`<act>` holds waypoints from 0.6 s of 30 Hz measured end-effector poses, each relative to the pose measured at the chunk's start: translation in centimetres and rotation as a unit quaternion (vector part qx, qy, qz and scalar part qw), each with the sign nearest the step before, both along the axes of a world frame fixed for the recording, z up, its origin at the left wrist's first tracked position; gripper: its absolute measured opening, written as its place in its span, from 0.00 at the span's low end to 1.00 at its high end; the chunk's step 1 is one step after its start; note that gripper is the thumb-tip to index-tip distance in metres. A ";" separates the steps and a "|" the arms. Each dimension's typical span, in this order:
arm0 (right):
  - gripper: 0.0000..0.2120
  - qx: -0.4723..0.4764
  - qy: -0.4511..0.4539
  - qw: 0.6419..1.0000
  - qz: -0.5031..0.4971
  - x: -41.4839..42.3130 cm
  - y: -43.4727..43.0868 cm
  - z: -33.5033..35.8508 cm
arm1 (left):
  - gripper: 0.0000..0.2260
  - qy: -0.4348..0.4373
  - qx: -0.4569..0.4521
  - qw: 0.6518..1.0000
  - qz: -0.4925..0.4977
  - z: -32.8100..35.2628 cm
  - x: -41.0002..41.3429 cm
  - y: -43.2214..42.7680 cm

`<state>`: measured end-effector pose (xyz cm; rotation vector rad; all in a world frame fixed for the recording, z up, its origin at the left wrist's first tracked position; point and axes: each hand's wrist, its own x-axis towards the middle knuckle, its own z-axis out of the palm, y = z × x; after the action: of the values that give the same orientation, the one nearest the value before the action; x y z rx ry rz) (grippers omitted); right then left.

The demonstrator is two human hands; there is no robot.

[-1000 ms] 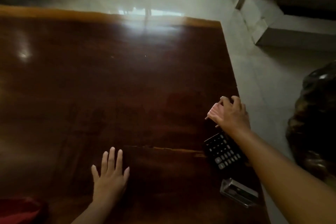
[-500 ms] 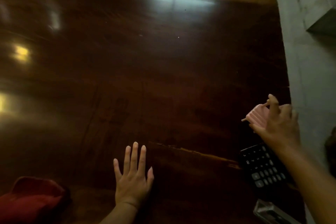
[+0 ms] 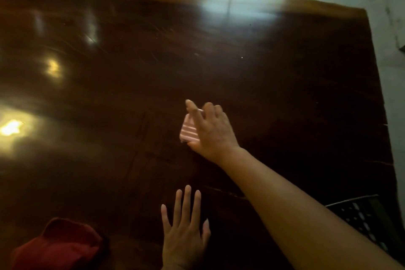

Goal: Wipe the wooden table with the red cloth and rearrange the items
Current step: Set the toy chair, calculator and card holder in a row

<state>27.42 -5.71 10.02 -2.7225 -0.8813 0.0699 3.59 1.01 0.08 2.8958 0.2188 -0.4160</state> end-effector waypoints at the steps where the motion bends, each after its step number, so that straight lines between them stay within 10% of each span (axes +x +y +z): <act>1: 0.53 -0.002 -0.002 1.000 0.012 0.2 1.2 -0.2 | 0.37 0.002 0.000 1.000 0.000 -0.1 0.0 0.0; 9: 0.63 -0.058 -0.023 0.997 0.033 -0.9 4.1 -2.1 | 0.36 0.010 0.002 1.000 -0.002 -0.3 -0.1 -0.1; 18: 0.49 0.068 0.037 0.986 -0.149 -4.6 -9.2 -1.6 | 0.33 -0.036 -0.002 0.999 0.010 -0.7 -0.1 -0.3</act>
<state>22.77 -14.91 8.38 -2.6704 -0.4339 0.0483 3.47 0.72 -0.62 2.8950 0.2357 -0.3068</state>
